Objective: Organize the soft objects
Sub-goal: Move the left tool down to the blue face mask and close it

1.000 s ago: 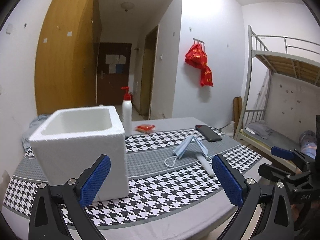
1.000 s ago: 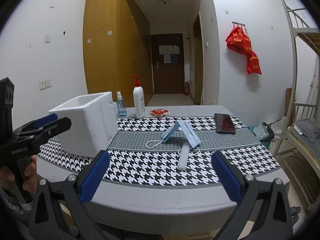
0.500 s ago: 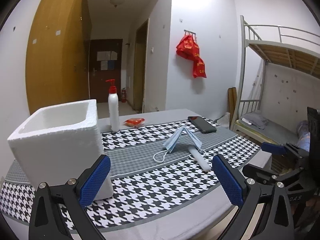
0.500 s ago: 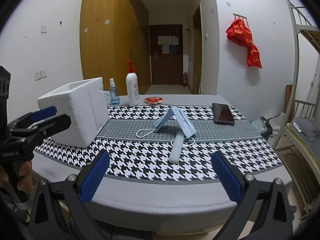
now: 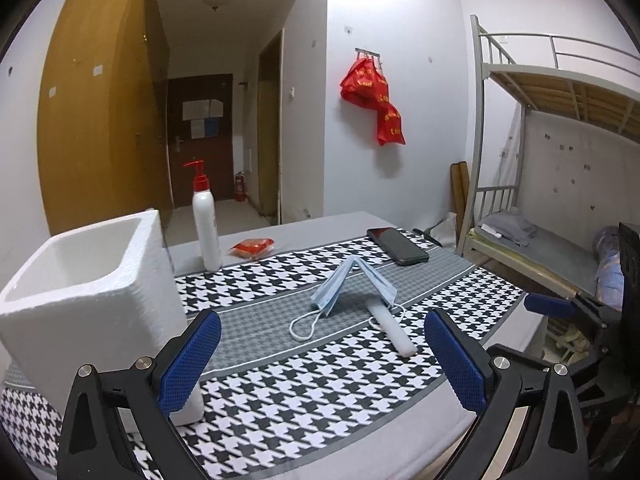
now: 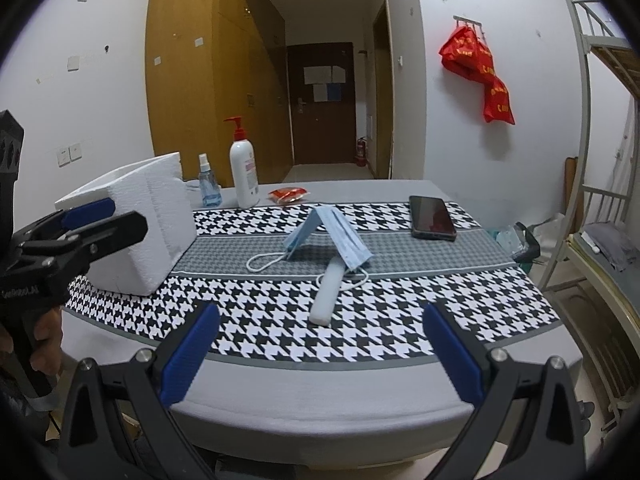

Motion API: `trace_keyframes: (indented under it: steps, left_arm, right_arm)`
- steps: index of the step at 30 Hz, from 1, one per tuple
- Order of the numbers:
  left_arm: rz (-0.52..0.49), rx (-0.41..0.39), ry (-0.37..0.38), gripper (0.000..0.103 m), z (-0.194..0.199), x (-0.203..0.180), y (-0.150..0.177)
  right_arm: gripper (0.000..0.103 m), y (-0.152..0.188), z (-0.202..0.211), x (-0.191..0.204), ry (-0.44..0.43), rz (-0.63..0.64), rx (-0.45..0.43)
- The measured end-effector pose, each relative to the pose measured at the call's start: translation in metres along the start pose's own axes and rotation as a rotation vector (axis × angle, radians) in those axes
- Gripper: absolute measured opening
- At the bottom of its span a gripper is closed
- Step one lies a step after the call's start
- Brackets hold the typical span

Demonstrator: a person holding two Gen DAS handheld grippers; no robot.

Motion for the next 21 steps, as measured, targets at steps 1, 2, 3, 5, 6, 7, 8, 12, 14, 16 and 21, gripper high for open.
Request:
trace_keyframes:
  steps: [1,2,3,5,6,7,8,12,14,16,21]
  left_arm:
    - [-0.002,-0.001,0.003,0.102,-0.002,-0.001,-0.001]
    - [-0.006,-0.001,0.006,0.102,-0.004,-0.003,-0.002]
    - [-0.012,-0.002,0.012,0.102,-0.007,-0.005,-0.005]
    - [-0.014,-0.004,0.022,0.102,-0.011,-0.006,-0.007]
    - [-0.014,-0.005,0.025,0.102,-0.014,-0.006,-0.010]
    - [-0.012,-0.005,0.024,0.102,-0.017,-0.006,-0.013]
    - [-0.009,-0.005,0.023,0.102,-0.020,-0.005,-0.015]
    - [0.001,0.018,0.037,0.102,-0.033,-0.004,-0.021]
    - [-0.002,0.024,0.030,0.102,-0.040,-0.004,-0.023]
    - [-0.004,0.031,0.034,0.102,-0.045,-0.006,-0.025]
    - [-0.019,0.057,0.028,0.102,-0.060,-0.010,-0.027]
  right_arm:
    - [0.102,0.000,-0.001,-0.002,0.001,-0.005,0.002]
    - [0.102,0.000,-0.001,-0.003,0.002,-0.007,0.002]
    - [0.102,0.000,-0.001,-0.004,0.002,-0.009,0.003]
    - [0.102,-0.001,-0.003,-0.006,0.002,-0.010,0.004]
    - [0.102,-0.001,-0.004,-0.007,0.007,-0.010,0.005]
    - [0.103,-0.002,-0.006,-0.009,0.010,-0.013,0.006]
    - [0.103,-0.003,-0.007,-0.010,0.010,-0.016,0.007]
    - [0.102,-0.005,-0.016,-0.016,0.013,-0.032,0.016]
    - [0.102,-0.005,-0.021,-0.019,0.014,-0.041,0.023]
    - [0.102,-0.005,-0.025,-0.021,0.012,-0.043,0.030]
    - [0.102,-0.006,-0.032,-0.025,-0.003,-0.047,0.033]
Point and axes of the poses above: each gripper's, at about its wrist camera, not at the fingertips, and z roughly against the way its jaws point, x to its left, y to its underside, the point moved 5 cm from there along -z, roughly the way its jaws point, and after that the axes turned 5 degrees about x, right-handed, at the moved point
